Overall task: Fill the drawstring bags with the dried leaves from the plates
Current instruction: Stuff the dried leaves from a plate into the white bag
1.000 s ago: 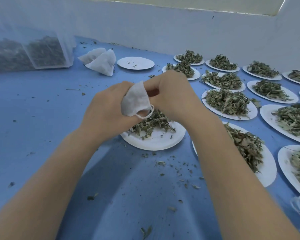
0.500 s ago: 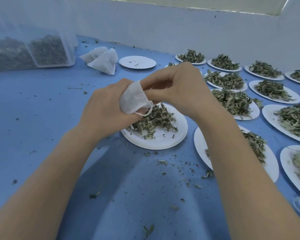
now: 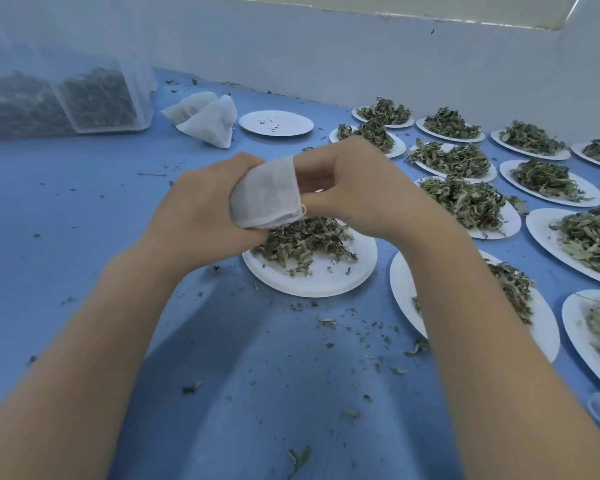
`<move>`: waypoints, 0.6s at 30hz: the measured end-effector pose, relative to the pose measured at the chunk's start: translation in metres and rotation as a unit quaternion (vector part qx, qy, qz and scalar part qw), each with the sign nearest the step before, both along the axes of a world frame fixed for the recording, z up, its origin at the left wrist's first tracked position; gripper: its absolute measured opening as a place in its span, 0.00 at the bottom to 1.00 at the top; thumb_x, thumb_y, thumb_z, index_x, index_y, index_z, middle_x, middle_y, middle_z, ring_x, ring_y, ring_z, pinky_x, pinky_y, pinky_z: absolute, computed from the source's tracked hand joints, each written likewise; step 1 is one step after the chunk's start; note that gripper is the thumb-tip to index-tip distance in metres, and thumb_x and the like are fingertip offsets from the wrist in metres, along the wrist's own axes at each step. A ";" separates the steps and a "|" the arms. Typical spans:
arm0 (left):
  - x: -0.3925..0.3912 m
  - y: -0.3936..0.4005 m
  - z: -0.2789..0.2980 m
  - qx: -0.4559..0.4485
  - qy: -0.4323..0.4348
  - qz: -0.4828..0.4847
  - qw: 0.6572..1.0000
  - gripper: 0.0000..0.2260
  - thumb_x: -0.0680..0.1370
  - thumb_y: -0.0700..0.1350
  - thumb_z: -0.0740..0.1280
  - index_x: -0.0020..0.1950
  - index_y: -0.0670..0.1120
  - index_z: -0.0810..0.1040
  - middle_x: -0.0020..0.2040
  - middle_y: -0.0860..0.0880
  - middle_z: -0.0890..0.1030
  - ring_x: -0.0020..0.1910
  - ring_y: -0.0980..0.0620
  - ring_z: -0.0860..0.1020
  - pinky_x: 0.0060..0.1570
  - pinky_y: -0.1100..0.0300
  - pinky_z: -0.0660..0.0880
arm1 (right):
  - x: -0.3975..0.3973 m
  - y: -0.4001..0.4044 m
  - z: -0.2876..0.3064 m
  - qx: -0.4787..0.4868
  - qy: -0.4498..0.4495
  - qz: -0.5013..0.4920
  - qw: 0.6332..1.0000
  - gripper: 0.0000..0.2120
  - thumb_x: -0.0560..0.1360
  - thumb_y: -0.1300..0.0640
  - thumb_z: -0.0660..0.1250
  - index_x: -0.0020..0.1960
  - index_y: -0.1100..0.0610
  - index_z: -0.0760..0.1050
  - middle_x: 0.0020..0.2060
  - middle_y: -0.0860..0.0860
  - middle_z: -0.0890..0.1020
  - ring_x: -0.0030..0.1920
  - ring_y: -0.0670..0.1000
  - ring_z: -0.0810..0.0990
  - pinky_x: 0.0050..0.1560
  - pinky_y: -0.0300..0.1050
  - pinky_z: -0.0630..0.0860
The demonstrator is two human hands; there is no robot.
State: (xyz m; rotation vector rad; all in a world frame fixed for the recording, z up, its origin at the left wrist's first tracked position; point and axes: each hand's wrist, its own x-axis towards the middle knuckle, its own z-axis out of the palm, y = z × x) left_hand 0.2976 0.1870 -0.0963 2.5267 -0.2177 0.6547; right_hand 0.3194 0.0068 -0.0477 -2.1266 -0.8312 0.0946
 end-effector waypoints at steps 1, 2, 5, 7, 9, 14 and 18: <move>0.000 0.003 0.000 0.009 0.003 0.008 1.000 0.23 0.64 0.48 0.75 0.57 0.54 0.74 0.46 0.55 0.77 0.46 0.49 0.75 0.43 0.56 0.70 | 0.001 -0.002 0.000 0.018 -0.006 -0.021 1.000 0.12 0.70 0.63 0.71 0.50 0.51 0.83 0.43 0.44 0.85 0.45 0.40 0.82 0.54 0.44 0.78; 0.001 0.005 -0.001 0.014 0.003 0.015 1.000 0.23 0.64 0.47 0.75 0.57 0.53 0.74 0.46 0.54 0.78 0.47 0.47 0.75 0.44 0.55 0.70 | 0.003 -0.005 0.000 0.030 -0.015 -0.050 0.998 0.09 0.70 0.61 0.72 0.48 0.51 0.83 0.42 0.44 0.85 0.43 0.39 0.82 0.53 0.42 0.78; 0.003 0.010 -0.003 0.015 0.001 0.033 0.999 0.23 0.64 0.46 0.76 0.57 0.51 0.75 0.49 0.51 0.78 0.49 0.46 0.75 0.45 0.55 0.69 | 0.009 -0.014 -0.002 -0.055 -0.064 -0.140 0.987 0.06 0.73 0.55 0.70 0.49 0.48 0.81 0.42 0.43 0.83 0.41 0.41 0.80 0.50 0.36 0.76; 0.004 0.011 -0.004 0.007 0.006 0.035 0.999 0.22 0.64 0.46 0.75 0.56 0.52 0.75 0.48 0.53 0.78 0.49 0.46 0.75 0.45 0.55 0.69 | 0.013 -0.019 -0.006 -0.152 -0.064 -0.145 0.976 0.09 0.75 0.54 0.67 0.54 0.47 0.79 0.47 0.44 0.82 0.45 0.43 0.79 0.43 0.33 0.73; 0.004 0.010 -0.006 0.007 0.012 0.032 0.999 0.21 0.64 0.46 0.75 0.55 0.52 0.75 0.46 0.54 0.77 0.49 0.46 0.75 0.46 0.55 0.69 | 0.015 -0.021 -0.010 -0.237 -0.039 -0.129 0.962 0.14 0.75 0.53 0.66 0.60 0.47 0.76 0.54 0.45 0.80 0.51 0.46 0.78 0.41 0.32 0.69; 0.006 0.011 -0.007 0.007 0.013 0.032 0.999 0.21 0.65 0.46 0.74 0.56 0.53 0.75 0.49 0.52 0.79 0.49 0.45 0.75 0.48 0.53 0.71 | 0.016 -0.012 -0.021 -0.351 0.019 -0.101 0.931 0.28 0.70 0.46 0.72 0.68 0.52 0.70 0.53 0.51 0.81 0.43 0.47 0.77 0.41 0.40 0.71; 0.005 0.009 -0.008 0.003 0.015 0.022 1.000 0.20 0.65 0.47 0.75 0.55 0.52 0.75 0.47 0.52 0.78 0.48 0.46 0.75 0.48 0.49 0.73 | 0.020 -0.008 -0.025 -0.349 0.007 -0.108 0.931 0.25 0.69 0.49 0.74 0.63 0.54 0.74 0.51 0.52 0.81 0.46 0.50 0.77 0.44 0.41 0.72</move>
